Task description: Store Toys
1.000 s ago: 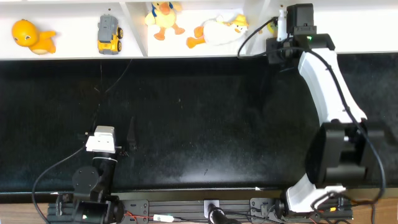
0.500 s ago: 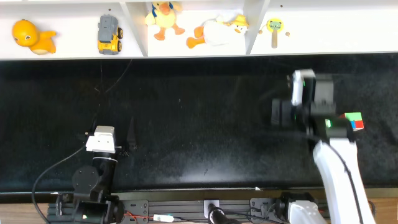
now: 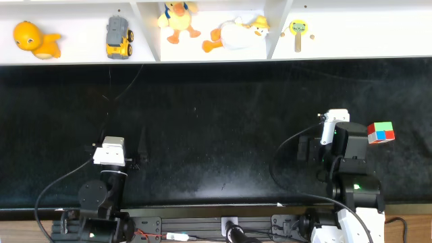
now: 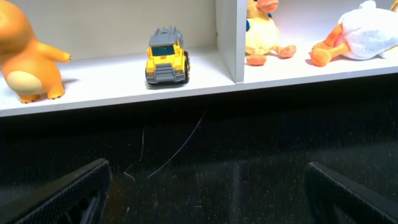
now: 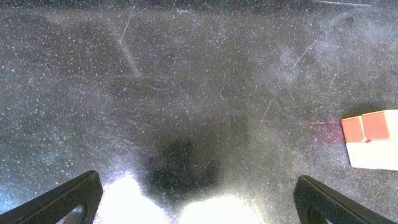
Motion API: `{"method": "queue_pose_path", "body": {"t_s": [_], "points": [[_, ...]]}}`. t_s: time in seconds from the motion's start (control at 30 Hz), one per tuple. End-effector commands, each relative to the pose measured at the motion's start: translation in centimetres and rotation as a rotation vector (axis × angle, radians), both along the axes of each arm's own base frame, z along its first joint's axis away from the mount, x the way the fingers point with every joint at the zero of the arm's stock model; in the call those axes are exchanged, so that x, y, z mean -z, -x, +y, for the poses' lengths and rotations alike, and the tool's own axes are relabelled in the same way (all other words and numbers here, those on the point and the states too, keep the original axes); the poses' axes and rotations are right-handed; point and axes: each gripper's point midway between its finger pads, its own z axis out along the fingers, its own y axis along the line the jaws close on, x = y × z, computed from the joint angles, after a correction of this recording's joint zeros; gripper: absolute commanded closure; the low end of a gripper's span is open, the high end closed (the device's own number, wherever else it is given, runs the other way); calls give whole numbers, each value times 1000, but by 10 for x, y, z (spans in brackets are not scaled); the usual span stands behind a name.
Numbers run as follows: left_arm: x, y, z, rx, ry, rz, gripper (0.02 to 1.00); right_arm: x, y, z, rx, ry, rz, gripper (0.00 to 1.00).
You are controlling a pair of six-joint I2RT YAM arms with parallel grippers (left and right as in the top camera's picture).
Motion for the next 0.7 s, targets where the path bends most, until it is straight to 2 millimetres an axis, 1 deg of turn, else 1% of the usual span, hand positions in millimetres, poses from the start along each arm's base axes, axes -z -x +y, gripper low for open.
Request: {"method": "queue_pose_path", "body": {"t_s": [0.03, 0.23, 0.27, 0.37, 0.4, 0.47, 0.53, 0.6, 0.7], "points": [[-1, 0, 1, -5, 11, -9, 20, -5, -7, -1, 2, 4, -46, 3], [-1, 0, 1, -5, 11, -9, 20, -29, -32, -1, -19, 12, -183, 3], [-1, 0, 1, -5, 11, -9, 20, -30, -35, -4, -21, 27, -191, 3], [-1, 0, 1, -5, 11, -9, 20, -23, -36, -21, 38, 11, -168, 5], [-1, 0, 1, -5, 11, -9, 20, -19, -35, -31, 68, 19, -152, 5], [-1, 0, 1, -5, 11, -9, 20, -8, -25, -54, 94, 62, -86, 3], [-1, 0, 1, -5, 11, -9, 20, -3, -21, -63, 24, 86, -61, 3], [-1, 0, 1, -5, 11, -9, 20, -5, -19, -75, -13, 107, -76, 5], [-1, 0, 1, -5, 11, -9, 20, -13, -14, -101, 20, 118, -131, 5]]}}
